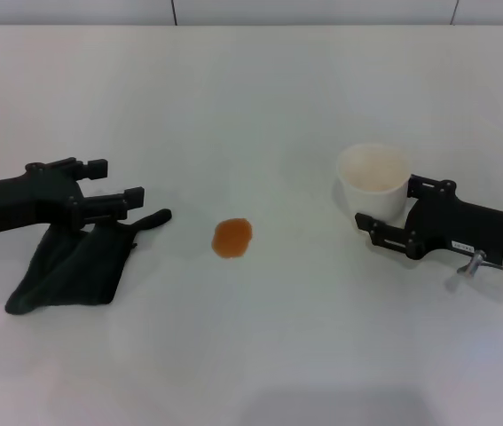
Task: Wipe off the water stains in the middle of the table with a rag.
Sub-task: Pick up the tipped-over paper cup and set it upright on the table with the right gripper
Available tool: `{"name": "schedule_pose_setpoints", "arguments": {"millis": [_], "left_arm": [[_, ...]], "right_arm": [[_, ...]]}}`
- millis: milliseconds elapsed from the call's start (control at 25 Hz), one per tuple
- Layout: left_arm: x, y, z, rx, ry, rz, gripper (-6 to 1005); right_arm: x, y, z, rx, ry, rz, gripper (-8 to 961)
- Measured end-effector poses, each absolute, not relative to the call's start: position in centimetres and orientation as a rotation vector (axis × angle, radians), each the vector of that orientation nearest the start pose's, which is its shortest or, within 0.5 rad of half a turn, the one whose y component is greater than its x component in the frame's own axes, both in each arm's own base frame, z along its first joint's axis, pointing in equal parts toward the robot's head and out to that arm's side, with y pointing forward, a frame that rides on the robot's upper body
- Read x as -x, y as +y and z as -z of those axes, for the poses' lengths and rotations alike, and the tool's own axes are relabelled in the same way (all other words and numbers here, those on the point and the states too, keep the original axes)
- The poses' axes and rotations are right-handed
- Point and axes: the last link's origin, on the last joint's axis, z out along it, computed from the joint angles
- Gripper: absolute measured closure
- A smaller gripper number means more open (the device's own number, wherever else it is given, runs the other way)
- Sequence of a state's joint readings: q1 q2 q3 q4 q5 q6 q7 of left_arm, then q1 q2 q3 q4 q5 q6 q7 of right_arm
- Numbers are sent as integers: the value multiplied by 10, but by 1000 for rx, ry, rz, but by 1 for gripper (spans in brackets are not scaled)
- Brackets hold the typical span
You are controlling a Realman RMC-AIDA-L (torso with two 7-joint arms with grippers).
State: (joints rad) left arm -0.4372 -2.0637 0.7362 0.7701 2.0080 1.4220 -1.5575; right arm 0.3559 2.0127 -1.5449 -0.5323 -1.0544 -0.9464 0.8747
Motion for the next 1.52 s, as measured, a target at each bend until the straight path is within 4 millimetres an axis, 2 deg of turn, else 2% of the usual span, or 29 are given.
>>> {"name": "schedule_pose_setpoints", "arguments": {"millis": [400, 920, 1360, 1520], "left_arm": [[296, 332, -22, 2551, -842, 533, 137], [295, 333, -21, 2552, -842, 537, 139], [295, 334, -23, 2547, -854, 536, 141], [296, 334, -23, 2542, -854, 533, 141]], "right_arm": [[-298, 327, 49, 2440, 429, -510, 309], [-297, 330, 48, 2438, 449, -511, 94], [-297, 325, 46, 2500, 472, -459, 93], [-300, 322, 36, 2494, 477, -435, 93]]}}
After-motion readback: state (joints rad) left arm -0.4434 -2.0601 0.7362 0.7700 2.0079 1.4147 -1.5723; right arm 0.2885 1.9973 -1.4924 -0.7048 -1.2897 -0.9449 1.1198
